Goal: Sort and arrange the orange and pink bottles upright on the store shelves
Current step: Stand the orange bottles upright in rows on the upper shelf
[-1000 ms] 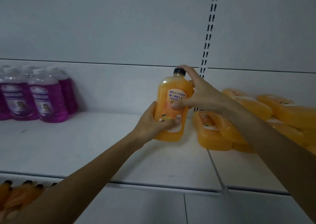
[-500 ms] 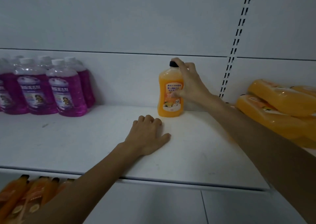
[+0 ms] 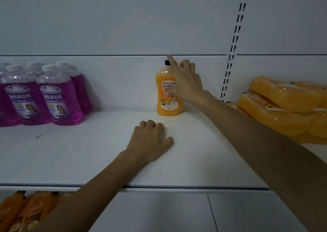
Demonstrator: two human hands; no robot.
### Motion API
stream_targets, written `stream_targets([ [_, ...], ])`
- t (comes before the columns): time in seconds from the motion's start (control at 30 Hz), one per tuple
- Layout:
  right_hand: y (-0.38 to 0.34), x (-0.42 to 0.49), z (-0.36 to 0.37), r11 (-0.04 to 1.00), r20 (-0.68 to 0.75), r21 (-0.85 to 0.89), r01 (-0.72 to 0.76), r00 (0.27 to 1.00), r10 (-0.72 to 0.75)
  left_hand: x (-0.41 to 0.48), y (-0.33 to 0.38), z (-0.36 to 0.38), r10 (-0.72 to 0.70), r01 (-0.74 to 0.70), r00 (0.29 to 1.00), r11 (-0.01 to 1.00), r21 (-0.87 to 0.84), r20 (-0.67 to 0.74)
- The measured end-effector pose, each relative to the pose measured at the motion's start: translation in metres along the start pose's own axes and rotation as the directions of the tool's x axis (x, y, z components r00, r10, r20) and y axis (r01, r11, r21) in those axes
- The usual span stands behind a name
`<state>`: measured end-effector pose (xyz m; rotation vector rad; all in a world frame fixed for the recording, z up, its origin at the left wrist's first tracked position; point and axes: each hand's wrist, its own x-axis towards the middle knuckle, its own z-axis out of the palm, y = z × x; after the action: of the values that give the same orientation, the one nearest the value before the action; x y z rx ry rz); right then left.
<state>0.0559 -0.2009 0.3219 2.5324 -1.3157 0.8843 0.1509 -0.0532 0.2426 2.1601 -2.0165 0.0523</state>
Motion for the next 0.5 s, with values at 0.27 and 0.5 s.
stream_targets([
  [0.27, 0.067, -0.028, -0.067, 0.993, 0.040, 0.050, -0.103, 0.994, 0.101, 0.017, 0.070, -0.014, 0.116, -0.144, 0.982, 0.970, -0.196, -0.148],
  [0.5, 0.178, -0.055, -0.139, 0.924, 0.131, 0.125, -0.362, 0.929, 0.346, 0.050, 0.174, -0.030, 0.245, -0.310, 0.941, 0.901, -0.304, -0.235],
])
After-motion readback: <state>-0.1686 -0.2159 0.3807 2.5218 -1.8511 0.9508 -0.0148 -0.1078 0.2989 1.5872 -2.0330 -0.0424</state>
